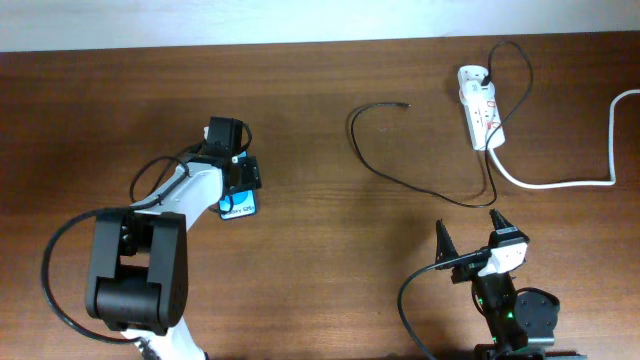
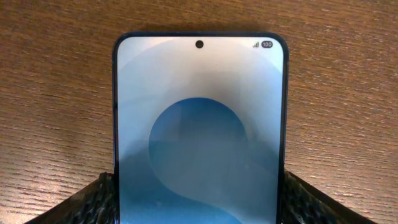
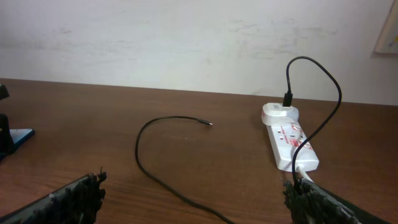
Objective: Plug charger to phone and switch on socket
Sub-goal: 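Lift the phone with the left gripper and tilt it upright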
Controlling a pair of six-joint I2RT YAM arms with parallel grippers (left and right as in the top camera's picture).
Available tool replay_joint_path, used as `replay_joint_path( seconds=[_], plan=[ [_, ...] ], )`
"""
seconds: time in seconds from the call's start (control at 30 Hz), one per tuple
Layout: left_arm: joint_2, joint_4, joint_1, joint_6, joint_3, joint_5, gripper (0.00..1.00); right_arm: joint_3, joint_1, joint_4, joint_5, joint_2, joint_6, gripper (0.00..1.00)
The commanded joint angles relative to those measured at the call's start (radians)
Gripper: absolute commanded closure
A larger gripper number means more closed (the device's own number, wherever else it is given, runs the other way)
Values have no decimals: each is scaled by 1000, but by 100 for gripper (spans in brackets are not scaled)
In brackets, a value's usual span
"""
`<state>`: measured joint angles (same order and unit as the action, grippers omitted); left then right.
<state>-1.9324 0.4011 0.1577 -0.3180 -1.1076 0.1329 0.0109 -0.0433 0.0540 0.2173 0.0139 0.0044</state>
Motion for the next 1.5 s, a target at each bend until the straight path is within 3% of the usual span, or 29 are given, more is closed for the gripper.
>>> replay_joint_path(
  seconds=[0.0, 0.07, 0.1, 0.23, 0.53, 1.07, 1.3, 1.47],
  plan=[
    [-117, 35, -9, -26, 86, -85, 18, -5, -5, 6, -9, -7, 12, 2],
    [-117, 37, -9, -26, 86, -85, 4, -5, -5, 6, -9, -7, 12, 2],
    [-117, 38, -9, -26, 86, -85, 5, -5, -5, 6, -9, -7, 12, 2],
    [-117, 42, -9, -26, 86, -85, 24, -5, -5, 6, -9, -7, 12, 2],
    [-117, 73, -9, -26, 69, -88, 40, -5, -5, 6, -9, -7, 12, 2],
    [-115, 650, -9, -26, -445, -92, 53, -5, -5, 6, -9, -7, 12, 2],
    [-98, 814, -9, -26, -624, -92, 57, -5, -5, 6, -9, -7, 12, 1],
    [18, 880, -9, -26, -672, -93, 56, -5, -5, 6, -9, -7, 12, 2]
  ],
)
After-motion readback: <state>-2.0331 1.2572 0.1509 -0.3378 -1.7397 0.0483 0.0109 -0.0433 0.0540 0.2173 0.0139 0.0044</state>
